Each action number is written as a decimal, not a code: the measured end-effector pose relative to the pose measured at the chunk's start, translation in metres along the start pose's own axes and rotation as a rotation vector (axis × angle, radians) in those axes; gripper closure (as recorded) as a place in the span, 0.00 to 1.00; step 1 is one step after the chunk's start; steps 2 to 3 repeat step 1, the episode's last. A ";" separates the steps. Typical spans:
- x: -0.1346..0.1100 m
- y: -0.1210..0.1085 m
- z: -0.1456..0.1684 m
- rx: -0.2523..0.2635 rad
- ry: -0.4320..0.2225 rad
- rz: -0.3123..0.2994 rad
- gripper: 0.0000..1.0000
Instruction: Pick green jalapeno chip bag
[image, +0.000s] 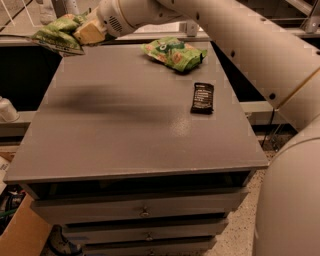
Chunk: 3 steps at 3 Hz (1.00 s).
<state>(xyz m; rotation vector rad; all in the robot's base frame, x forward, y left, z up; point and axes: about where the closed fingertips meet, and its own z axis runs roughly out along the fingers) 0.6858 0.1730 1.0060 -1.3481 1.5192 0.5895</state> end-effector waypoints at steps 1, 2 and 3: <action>0.000 0.000 0.000 0.000 0.000 0.000 1.00; 0.000 0.000 0.000 0.000 0.000 0.000 1.00; 0.000 0.000 0.000 0.000 0.000 0.000 1.00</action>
Offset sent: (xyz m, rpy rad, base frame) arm 0.0000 0.0000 0.0000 0.0000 0.0000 0.0000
